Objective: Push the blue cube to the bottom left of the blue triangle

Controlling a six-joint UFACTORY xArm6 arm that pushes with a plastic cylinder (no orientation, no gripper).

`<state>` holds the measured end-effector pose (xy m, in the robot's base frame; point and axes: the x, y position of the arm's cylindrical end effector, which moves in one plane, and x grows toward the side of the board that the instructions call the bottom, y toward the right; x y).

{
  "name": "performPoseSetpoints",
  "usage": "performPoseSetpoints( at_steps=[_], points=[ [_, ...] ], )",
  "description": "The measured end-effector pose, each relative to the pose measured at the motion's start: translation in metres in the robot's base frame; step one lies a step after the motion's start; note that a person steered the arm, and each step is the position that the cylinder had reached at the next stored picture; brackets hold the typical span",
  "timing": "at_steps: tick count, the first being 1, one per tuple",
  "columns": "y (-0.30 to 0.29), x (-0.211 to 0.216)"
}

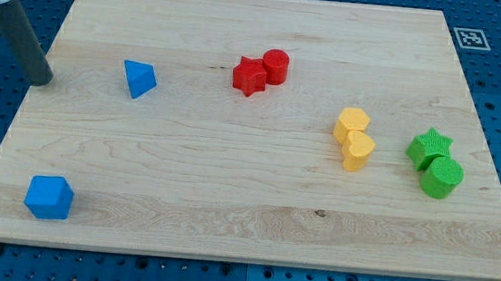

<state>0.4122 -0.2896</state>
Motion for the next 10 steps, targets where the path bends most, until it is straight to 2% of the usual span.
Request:
performPoseSetpoints(
  at_steps=[5, 7, 10],
  points=[
    [0.008, 0.039],
    [0.025, 0.069],
    [0.025, 0.138]
  ],
)
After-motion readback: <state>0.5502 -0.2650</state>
